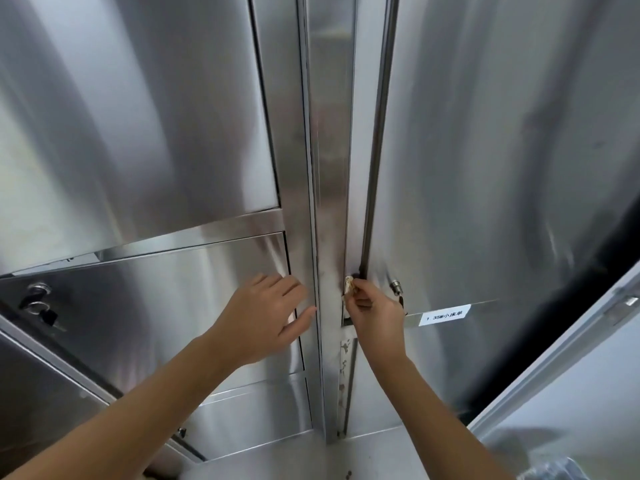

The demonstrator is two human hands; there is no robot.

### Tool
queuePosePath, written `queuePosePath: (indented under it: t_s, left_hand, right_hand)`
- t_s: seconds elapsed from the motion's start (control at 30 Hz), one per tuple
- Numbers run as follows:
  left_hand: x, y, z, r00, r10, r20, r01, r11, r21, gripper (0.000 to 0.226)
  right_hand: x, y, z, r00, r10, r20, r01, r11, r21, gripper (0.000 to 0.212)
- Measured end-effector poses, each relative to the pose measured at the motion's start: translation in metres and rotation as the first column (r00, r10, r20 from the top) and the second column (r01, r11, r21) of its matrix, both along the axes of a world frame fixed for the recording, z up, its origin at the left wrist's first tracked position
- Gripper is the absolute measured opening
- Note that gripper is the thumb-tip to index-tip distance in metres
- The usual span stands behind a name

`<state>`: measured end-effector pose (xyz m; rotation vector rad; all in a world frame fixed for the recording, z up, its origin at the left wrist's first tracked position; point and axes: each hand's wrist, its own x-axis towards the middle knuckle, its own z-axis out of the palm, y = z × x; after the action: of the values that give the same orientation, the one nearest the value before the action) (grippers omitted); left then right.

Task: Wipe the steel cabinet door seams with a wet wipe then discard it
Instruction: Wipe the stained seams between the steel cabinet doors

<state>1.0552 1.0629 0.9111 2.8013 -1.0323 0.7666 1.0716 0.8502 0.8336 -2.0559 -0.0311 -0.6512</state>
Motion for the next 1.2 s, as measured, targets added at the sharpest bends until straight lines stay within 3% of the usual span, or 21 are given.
queuePosePath:
  t_s: [0.17, 0.37, 0.5, 0.63, 0.8, 1.03, 1.2]
  left_hand:
    - [-0.005, 0.004, -0.017, 0.998, 0.017, -0.056, -0.017, 1.0, 0.012, 0.04]
    - [-0.015, 0.003, -0.036, 0.996, 0.032, -0.081, -0.03, 0.999, 0.035, 0.035]
    - [-0.02, -0.001, -0.049, 0.994, 0.034, -0.106, -0.03, 0.999, 0.041, 0.037]
    - [-0.025, -0.009, -0.062, 0.988, 0.036, -0.149, -0.031, 0.999, 0.035, 0.037]
    - [-0.035, -0.027, -0.076, 0.982, 0.041, -0.185, -0.042, 0.999, 0.0, 0.038]
    - [-0.043, -0.042, -0.075, 0.981, 0.055, -0.184, -0.057, 0.998, -0.005, 0.038]
    - [-0.053, -0.042, -0.07, 0.986, 0.083, -0.145, -0.089, 0.995, -0.034, 0.035]
  right_hand:
    - [-0.002, 0.004, -0.015, 0.997, -0.018, -0.071, 0.02, 0.999, 0.033, 0.017]
    - [-0.008, 0.003, -0.049, 0.974, -0.021, -0.224, -0.003, 0.994, -0.107, 0.011]
    - [-0.018, 0.003, -0.048, 0.972, -0.071, -0.225, 0.081, 0.996, 0.036, 0.003]
    - [-0.047, -0.008, -0.053, 0.967, -0.055, -0.247, 0.104, 0.976, 0.19, 0.011]
    - [-0.07, -0.024, -0.056, 0.947, -0.018, -0.319, 0.106, 0.96, 0.259, 0.013]
    - [-0.078, -0.039, -0.051, 0.946, 0.021, -0.324, 0.074, 0.958, 0.276, 0.008]
    - [-0.081, -0.039, -0.041, 0.955, 0.067, -0.289, 0.032, 0.946, 0.323, 0.016]
